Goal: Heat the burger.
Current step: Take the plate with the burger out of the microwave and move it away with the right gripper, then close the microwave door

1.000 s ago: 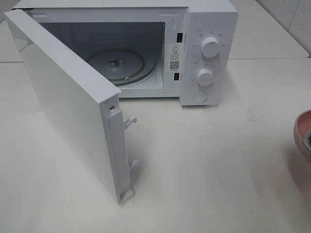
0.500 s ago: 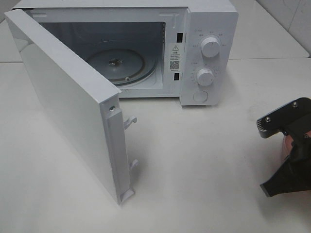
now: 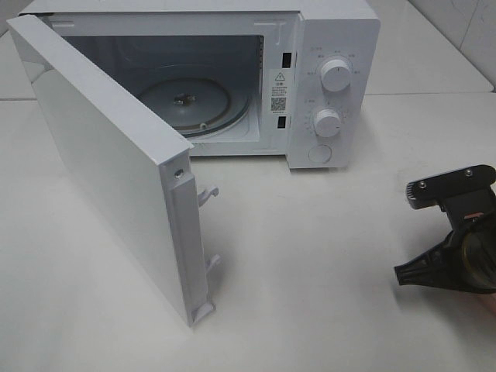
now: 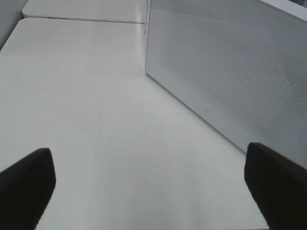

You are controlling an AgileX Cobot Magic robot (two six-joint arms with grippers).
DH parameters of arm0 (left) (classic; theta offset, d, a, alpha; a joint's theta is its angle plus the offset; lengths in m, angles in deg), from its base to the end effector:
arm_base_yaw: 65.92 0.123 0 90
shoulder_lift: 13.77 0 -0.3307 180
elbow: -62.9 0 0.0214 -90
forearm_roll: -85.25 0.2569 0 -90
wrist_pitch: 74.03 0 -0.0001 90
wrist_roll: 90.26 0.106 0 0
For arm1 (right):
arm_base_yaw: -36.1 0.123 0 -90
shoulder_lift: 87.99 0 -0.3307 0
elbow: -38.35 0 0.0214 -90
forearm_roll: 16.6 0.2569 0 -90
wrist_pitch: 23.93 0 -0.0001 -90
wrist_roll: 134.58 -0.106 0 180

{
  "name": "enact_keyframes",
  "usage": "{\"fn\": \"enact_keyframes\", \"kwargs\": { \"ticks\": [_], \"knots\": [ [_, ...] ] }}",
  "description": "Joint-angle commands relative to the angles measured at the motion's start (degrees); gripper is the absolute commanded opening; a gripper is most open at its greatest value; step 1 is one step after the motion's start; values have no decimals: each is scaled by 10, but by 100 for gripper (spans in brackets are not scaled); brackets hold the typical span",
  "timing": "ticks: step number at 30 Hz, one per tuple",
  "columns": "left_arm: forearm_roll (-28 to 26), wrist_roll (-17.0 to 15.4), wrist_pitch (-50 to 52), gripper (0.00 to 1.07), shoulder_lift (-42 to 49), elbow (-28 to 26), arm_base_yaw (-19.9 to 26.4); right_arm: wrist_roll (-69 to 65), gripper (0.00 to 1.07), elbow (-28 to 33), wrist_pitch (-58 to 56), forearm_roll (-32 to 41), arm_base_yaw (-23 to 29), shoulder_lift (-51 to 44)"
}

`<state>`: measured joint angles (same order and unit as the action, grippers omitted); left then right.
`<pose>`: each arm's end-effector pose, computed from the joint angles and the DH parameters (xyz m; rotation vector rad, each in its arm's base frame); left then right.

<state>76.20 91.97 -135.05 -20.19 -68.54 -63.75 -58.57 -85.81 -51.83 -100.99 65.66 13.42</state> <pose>-0.0354 -0.0159 0.2793 0.0110 2.0174 -0.1395 0.2125 0.0637 0.1303 -0.0976 2.6033 -0.3916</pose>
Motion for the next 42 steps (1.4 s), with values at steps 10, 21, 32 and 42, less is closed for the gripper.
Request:
{"fn": "enact_keyframes", "kwargs": {
  "ticks": [10,21,32,42],
  "knots": [
    [-3,-4,-1,100,11,2,0,47,55,-3,52,16,0,-33],
    [-3,-4,-1,100,11,2,0,415,68,-8,76,316,0,-258],
    [-3,-4,-1,100,11,2,0,966,75,-144,-200,740,0,-426],
    [-3,-4,-1,100,11,2,0,1007,78,-156,-323,760,0,-565]
  ]
}}
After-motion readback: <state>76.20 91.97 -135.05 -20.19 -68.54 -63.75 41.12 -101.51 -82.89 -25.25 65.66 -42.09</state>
